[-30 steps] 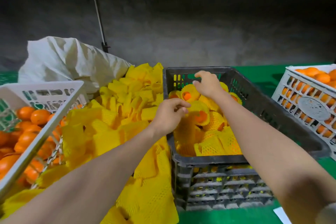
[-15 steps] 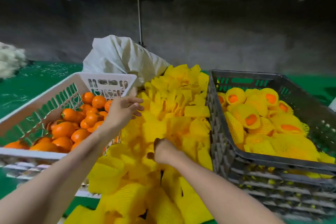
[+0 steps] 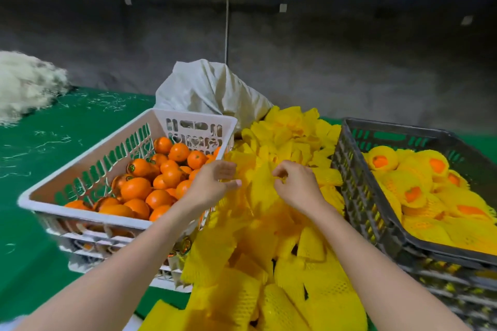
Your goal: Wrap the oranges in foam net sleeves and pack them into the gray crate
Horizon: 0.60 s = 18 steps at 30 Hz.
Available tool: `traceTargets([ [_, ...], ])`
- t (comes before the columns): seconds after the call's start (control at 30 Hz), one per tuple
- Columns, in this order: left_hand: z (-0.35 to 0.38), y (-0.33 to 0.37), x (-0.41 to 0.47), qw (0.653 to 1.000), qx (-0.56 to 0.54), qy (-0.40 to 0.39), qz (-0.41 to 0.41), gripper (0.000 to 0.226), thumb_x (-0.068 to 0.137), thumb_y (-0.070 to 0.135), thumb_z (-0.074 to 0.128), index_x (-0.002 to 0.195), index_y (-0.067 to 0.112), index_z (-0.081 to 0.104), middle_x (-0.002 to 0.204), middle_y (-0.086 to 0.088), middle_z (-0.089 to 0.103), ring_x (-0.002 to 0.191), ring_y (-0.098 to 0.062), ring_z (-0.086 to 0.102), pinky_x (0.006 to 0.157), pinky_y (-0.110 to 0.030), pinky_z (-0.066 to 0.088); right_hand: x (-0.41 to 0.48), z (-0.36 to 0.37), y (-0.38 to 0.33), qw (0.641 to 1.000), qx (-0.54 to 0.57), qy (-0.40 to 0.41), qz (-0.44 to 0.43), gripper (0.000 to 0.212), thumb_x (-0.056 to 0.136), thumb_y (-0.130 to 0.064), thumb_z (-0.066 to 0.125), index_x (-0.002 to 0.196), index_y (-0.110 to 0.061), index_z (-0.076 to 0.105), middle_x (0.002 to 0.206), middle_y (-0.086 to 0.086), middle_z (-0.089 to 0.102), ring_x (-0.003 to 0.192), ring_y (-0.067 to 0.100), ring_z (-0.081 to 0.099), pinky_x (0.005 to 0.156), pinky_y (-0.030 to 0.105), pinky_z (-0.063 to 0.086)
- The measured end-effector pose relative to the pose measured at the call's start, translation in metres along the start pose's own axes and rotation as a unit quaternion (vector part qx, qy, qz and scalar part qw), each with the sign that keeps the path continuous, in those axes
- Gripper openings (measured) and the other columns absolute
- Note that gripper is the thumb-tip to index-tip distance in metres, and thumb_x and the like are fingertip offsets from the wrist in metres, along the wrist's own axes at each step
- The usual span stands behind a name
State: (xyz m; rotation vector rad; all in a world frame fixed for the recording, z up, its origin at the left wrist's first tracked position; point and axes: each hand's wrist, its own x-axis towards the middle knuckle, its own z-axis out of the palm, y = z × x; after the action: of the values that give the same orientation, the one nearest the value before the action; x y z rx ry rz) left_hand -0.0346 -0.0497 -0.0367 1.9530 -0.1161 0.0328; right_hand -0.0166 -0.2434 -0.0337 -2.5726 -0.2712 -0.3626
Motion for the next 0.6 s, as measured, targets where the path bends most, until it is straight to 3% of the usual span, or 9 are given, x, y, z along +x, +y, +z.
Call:
traceTargets([
  [0.1,0.002,0.005,0.004,0.998,0.001,-0.054,0.011,0.058,0.085,0.013,0.069,0.137,0.01,0.044,0.129,0.002,0.049,0.122,-0.014,0.046,0.097,-0.03,0.043,-0.007,-0.023,-0.022,0.997,0.032,0.024,-0.064,0.014,0.081,-0.008,0.06,0.092,-0.015,0.065,0.088,-0.008,0.061,0.098,0.023,0.055,0.089,0.031,0.03],
  [0.13,0.003,0.005,0.005,0.998,-0.003,-0.063,0.022,0.053,0.085,0.011,0.069,0.134,0.009,0.049,0.126,0.0,0.053,0.119,-0.015,0.049,0.095,-0.03,0.046,-0.009,-0.027,-0.027,0.995,0.037,0.028,-0.084,0.014,0.08,-0.007,0.06,0.091,-0.014,0.064,0.085,-0.01,0.057,0.097,0.022,0.054,0.089,0.032,0.03],
  [0.2,0.003,0.005,0.003,0.996,-0.029,-0.057,0.064,0.026,0.084,0.007,0.069,0.11,0.008,0.064,0.103,-0.005,0.067,0.097,-0.018,0.061,0.077,-0.027,0.053,-0.013,-0.029,-0.036,0.992,0.041,0.027,-0.114,0.013,0.081,-0.01,0.063,0.093,-0.014,0.064,0.084,-0.013,0.053,0.097,0.019,0.053,0.092,0.033,0.03],
  [0.27,0.002,0.004,0.0,0.994,-0.024,-0.019,0.103,0.008,0.083,0.009,0.071,0.089,0.006,0.067,0.08,-0.011,0.067,0.074,-0.016,0.059,0.062,-0.034,0.05,-0.012,-0.024,-0.042,0.991,0.033,0.023,-0.125,0.021,0.082,-0.024,0.068,0.099,-0.014,0.063,0.086,-0.012,0.052,0.093,0.014,0.049,0.093,0.031,0.027],
  [0.33,-0.001,0.002,-0.002,0.987,0.074,0.043,0.138,0.015,0.08,0.016,0.075,0.076,0.014,0.061,0.063,-0.003,0.055,0.058,-0.009,0.047,0.052,-0.024,0.037,-0.007,-0.015,-0.049,0.991,0.0,0.04,-0.13,0.029,0.084,-0.034,0.066,0.101,-0.011,0.062,0.085,-0.004,0.056,0.089,0.017,0.049,0.086,0.031,0.027],
  [0.4,-0.012,0.005,-0.004,0.968,0.144,0.095,0.181,0.025,0.077,0.02,0.077,0.072,0.022,0.053,0.059,0.009,0.046,0.053,-0.003,0.039,0.049,-0.018,0.031,0.0,-0.003,-0.058,0.985,0.016,0.096,-0.142,0.019,0.088,-0.024,0.062,0.093,-0.006,0.061,0.082,0.007,0.062,0.084,0.027,0.054,0.076,0.033,0.03],
  [0.5,-0.051,0.012,0.0,0.977,0.032,0.105,0.185,0.019,0.081,0.032,0.073,0.077,0.018,0.061,0.062,0.008,0.057,0.055,-0.002,0.049,0.05,-0.011,0.038,0.011,0.021,-0.073,0.964,0.199,0.156,-0.082,0.016,0.092,-0.009,0.055,0.077,-0.006,0.051,0.065,0.006,0.05,0.063,0.02,0.045,0.06,0.032,0.03],
  [0.57,-0.083,0.012,0.007,0.975,-0.106,0.128,0.145,0.023,0.092,0.034,0.06,0.079,0.015,0.065,0.055,0.006,0.059,0.049,-0.004,0.053,0.046,-0.017,0.042,0.018,0.039,-0.087,0.921,0.364,0.142,-0.005,0.021,0.094,-0.005,0.048,0.073,-0.008,0.047,0.066,0.005,0.045,0.063,0.016,0.041,0.059,0.032,0.033],
  [0.6,-0.098,0.008,0.011,0.975,-0.114,0.154,0.112,0.024,0.095,0.03,0.055,0.08,0.014,0.066,0.055,0.006,0.06,0.049,-0.007,0.054,0.046,-0.022,0.044,0.02,0.049,-0.098,0.883,0.455,0.111,0.034,0.023,0.095,-0.003,0.045,0.074,-0.011,0.049,0.069,0.004,0.05,0.067,0.014,0.045,0.062,0.031,0.037],
])
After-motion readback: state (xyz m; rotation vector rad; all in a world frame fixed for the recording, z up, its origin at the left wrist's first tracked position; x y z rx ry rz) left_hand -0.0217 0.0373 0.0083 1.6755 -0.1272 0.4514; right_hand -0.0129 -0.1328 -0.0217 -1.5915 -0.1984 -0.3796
